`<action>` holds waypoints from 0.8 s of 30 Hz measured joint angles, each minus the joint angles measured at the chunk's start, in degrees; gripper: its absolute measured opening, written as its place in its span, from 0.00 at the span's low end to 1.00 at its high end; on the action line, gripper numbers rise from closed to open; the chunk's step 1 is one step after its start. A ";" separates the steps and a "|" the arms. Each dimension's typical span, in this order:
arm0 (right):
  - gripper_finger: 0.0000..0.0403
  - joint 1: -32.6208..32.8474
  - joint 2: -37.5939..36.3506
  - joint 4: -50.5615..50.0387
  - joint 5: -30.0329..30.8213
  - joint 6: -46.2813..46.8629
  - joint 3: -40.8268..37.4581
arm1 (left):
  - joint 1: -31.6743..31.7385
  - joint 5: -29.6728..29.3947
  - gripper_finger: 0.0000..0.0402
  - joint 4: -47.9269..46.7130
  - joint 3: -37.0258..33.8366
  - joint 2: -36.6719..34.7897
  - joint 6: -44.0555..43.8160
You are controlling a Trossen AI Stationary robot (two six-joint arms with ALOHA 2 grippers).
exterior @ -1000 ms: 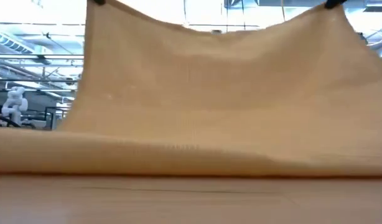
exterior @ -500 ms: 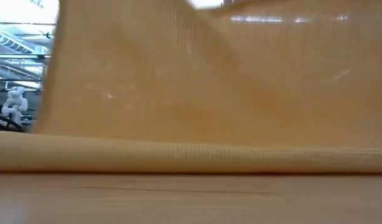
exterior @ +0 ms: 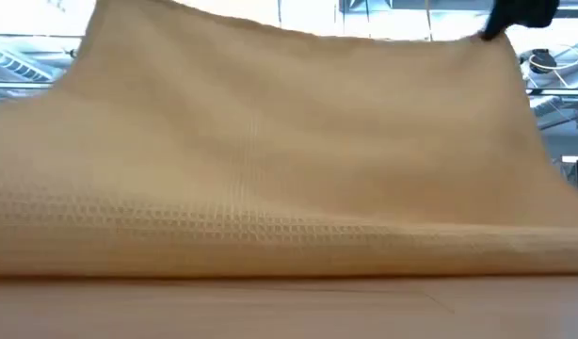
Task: Roll towel
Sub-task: Roll the yellow towel
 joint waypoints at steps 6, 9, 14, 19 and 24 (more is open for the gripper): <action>0.00 -0.06 0.00 0.26 -2.98 1.37 -5.06 | 1.07 0.03 0.02 8.39 -6.92 0.00 -0.10; 0.00 -0.06 -0.04 1.87 -2.21 1.41 -7.10 | 1.07 0.02 0.02 11.14 -9.79 -0.07 -1.67; 0.00 -0.06 -0.43 3.62 -6.52 1.58 -7.52 | 1.00 4.24 0.02 14.92 -11.01 -0.10 -4.55; 0.00 0.07 -2.81 2.39 -15.38 0.59 -2.18 | 0.34 8.44 0.02 19.16 -7.60 -1.68 -3.38; 0.00 0.07 -4.90 -0.31 -7.79 0.36 -0.56 | 0.46 2.09 0.02 15.84 -7.33 -2.07 -2.67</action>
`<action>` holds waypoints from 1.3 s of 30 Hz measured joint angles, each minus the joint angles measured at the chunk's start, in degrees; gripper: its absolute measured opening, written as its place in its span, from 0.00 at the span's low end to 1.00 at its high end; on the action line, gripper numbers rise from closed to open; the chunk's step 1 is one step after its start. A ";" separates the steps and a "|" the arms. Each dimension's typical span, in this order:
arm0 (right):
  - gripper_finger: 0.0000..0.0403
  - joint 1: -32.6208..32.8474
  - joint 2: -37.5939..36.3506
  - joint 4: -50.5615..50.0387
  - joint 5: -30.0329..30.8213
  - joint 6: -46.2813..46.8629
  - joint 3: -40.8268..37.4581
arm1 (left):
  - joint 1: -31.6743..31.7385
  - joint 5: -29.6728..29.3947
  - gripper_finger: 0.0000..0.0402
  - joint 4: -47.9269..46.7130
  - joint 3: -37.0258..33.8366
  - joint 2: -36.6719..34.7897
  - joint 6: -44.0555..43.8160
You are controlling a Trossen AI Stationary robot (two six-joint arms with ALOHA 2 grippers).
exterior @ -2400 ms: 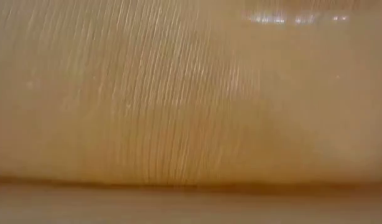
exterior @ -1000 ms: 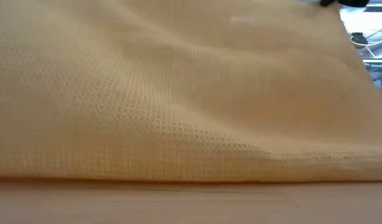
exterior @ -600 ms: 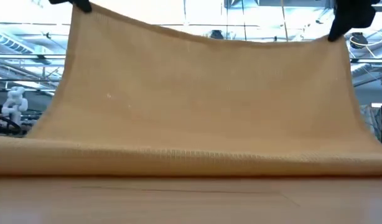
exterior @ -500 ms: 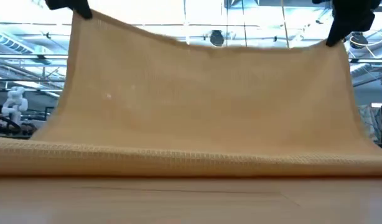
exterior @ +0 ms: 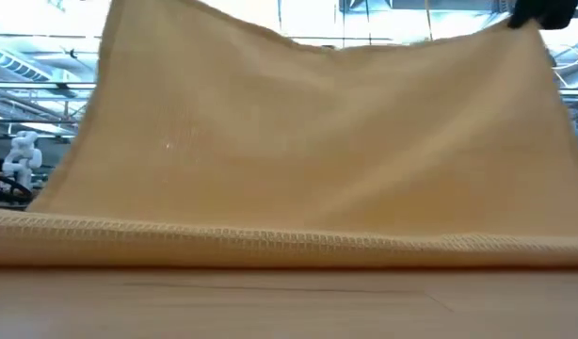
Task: Roll towel
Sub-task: Roll the yellow towel
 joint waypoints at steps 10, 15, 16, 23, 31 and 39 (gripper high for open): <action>0.00 -1.49 1.64 0.77 7.64 0.09 -7.62 | 2.91 -2.78 0.02 -4.80 -3.50 3.62 0.41; 0.00 -2.67 1.91 5.23 10.95 0.83 -13.98 | 4.54 -4.25 0.02 -4.73 -5.20 6.39 1.07; 0.00 -2.91 1.90 6.26 11.60 0.88 -15.09 | 4.78 -4.27 0.02 -4.74 -5.56 7.03 1.08; 0.00 -4.50 1.88 12.59 18.86 0.07 -22.29 | 6.88 -5.22 0.02 -4.80 -6.73 11.52 1.51; 0.00 -6.29 1.88 19.04 20.49 -0.38 -28.66 | 8.93 -6.55 0.02 -4.30 -6.73 17.06 2.94; 0.00 -8.25 1.89 22.77 20.58 -0.64 -33.00 | 11.27 -9.87 0.02 -4.32 -6.73 20.47 2.68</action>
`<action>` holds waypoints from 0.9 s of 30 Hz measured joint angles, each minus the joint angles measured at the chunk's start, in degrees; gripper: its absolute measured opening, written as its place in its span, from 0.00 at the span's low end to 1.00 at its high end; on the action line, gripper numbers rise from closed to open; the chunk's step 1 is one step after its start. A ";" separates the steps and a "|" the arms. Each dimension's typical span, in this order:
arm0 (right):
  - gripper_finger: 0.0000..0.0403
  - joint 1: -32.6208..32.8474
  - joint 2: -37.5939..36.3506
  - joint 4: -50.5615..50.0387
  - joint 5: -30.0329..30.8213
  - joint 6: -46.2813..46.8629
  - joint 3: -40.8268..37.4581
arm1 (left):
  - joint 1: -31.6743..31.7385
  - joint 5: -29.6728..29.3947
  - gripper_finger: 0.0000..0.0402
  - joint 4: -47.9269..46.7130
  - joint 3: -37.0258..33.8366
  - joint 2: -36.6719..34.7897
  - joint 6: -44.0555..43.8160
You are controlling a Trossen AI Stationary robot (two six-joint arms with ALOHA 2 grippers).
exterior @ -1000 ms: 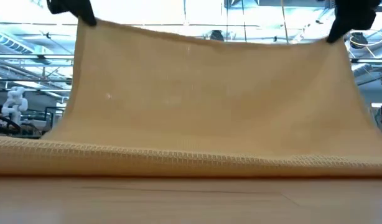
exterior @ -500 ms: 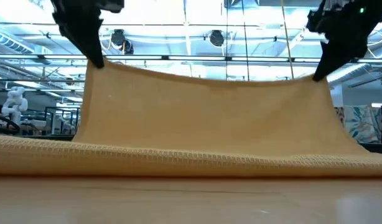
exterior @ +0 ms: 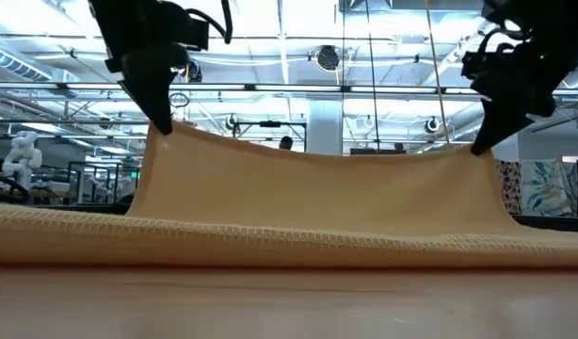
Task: Roll towel
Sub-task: Roll the yellow towel
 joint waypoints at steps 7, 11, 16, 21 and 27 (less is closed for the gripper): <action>0.00 -3.16 -0.01 5.76 2.41 -3.16 -2.73 | 2.42 -1.33 0.02 0.04 0.00 1.42 1.82; 0.00 -5.23 -0.01 8.22 2.69 -5.63 -3.41 | 3.56 -1.33 0.02 0.09 0.02 2.35 1.82; 0.00 -7.15 -0.01 8.53 2.80 -6.94 -3.52 | 4.85 -1.34 0.02 0.13 0.02 3.13 1.75; 0.06 -8.47 -0.01 9.13 3.16 -6.55 -3.52 | 5.92 -2.45 0.02 0.05 0.02 3.24 1.75; 0.24 -9.36 -0.01 11.72 2.61 -6.25 -3.52 | 7.04 -2.52 0.10 0.04 0.02 3.24 1.41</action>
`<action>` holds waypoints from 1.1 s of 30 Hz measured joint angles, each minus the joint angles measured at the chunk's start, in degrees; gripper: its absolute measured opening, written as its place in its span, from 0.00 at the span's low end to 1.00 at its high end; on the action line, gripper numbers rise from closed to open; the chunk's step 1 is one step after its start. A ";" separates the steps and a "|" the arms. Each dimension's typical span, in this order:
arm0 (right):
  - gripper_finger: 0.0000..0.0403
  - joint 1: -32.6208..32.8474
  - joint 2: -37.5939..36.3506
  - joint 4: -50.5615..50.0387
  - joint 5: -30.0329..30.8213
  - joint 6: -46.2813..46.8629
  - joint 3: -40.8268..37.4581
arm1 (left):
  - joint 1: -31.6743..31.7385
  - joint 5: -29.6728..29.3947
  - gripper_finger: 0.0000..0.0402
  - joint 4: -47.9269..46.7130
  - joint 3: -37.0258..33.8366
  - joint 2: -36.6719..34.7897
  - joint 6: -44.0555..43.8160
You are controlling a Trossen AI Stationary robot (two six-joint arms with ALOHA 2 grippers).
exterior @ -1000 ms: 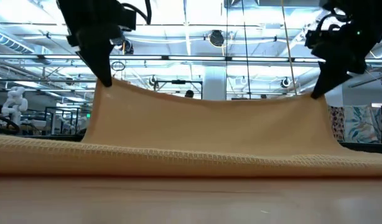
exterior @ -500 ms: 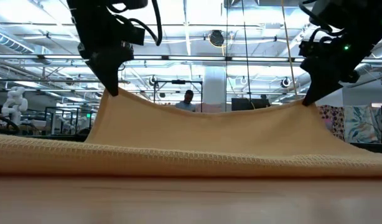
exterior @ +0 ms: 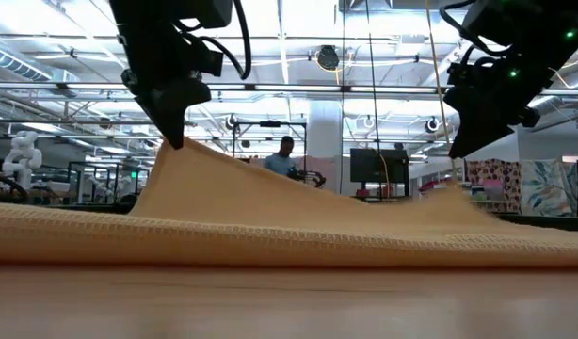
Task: Roll towel
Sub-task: Roll the yellow towel
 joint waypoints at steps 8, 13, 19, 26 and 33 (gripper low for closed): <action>0.42 -0.44 -0.02 -2.24 -2.62 0.93 2.75 | 1.54 -0.28 0.32 -4.19 2.28 -0.02 1.71; 0.43 -0.44 -0.38 -5.04 -2.55 -4.25 9.09 | 4.33 1.08 0.39 -20.05 10.08 -1.18 1.99; 0.43 -1.15 -0.55 -8.01 -2.54 -7.99 18.28 | 10.62 4.16 0.36 -19.37 19.15 -12.10 10.73; 0.43 -2.84 -0.57 -8.83 -2.76 -10.84 28.11 | 19.39 7.35 0.29 -7.63 20.26 -23.18 17.44; 0.43 -5.61 -0.58 -8.68 -9.70 -10.09 34.72 | 22.73 21.02 0.28 -1.04 14.13 -23.14 19.86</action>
